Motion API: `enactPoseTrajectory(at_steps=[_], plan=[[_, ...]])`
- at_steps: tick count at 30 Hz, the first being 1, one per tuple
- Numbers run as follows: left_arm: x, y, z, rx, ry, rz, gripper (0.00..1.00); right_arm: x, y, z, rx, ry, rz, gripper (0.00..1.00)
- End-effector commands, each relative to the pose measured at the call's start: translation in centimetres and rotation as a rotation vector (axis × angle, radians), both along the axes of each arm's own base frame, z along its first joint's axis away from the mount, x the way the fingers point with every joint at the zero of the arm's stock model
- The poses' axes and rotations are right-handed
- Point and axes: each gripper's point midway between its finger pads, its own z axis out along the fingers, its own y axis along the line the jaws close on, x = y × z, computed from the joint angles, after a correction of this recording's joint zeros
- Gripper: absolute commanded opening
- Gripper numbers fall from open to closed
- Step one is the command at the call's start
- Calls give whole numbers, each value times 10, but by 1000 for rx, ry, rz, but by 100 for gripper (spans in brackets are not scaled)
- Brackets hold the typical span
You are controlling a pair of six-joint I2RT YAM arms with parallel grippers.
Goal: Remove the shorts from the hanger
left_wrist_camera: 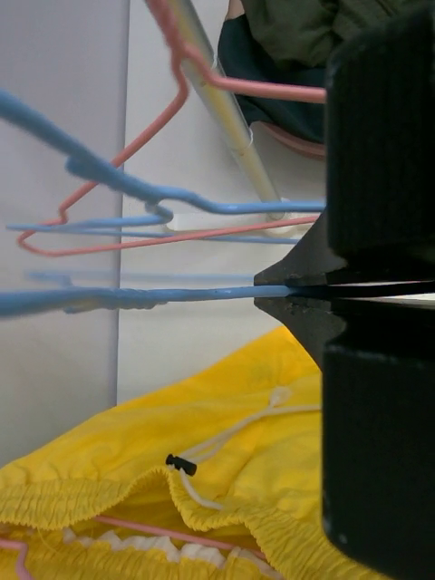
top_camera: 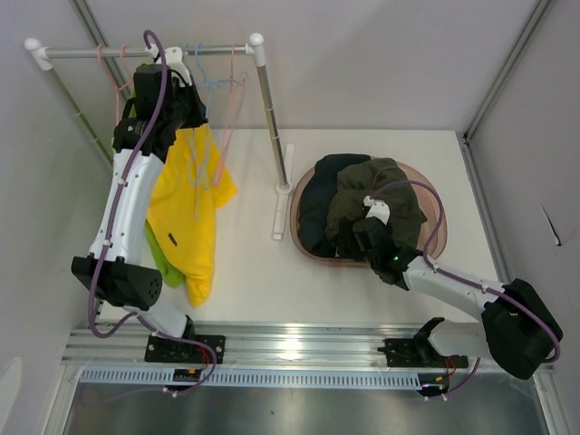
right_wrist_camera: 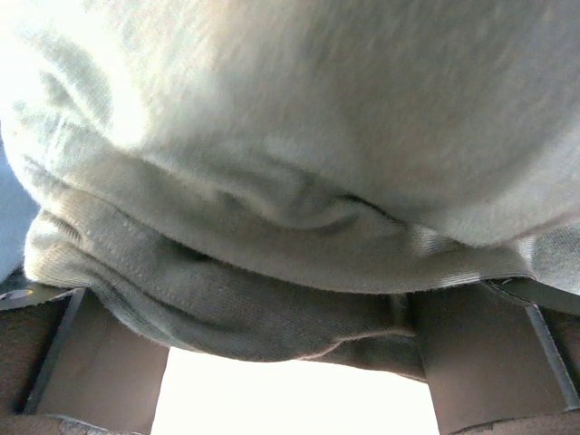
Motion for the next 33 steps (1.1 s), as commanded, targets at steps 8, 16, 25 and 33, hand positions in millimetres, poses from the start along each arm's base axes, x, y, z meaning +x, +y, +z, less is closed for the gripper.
enactPoseTrajectory(at_steps=[8, 16, 25, 33], plan=[[-39, 21, 56, 53, -120, 68, 91, -25, 0, 5, -4, 5, -5, 99], [-80, 40, 103, 57, -224, 137, 97, -39, -1, 8, -40, 7, -4, 99], [-101, 87, 108, 95, -234, 322, 98, -52, -1, 25, -31, -19, 17, 99], [-65, 117, 67, 81, -157, 383, 95, -72, 1, 51, -26, -42, 74, 99]])
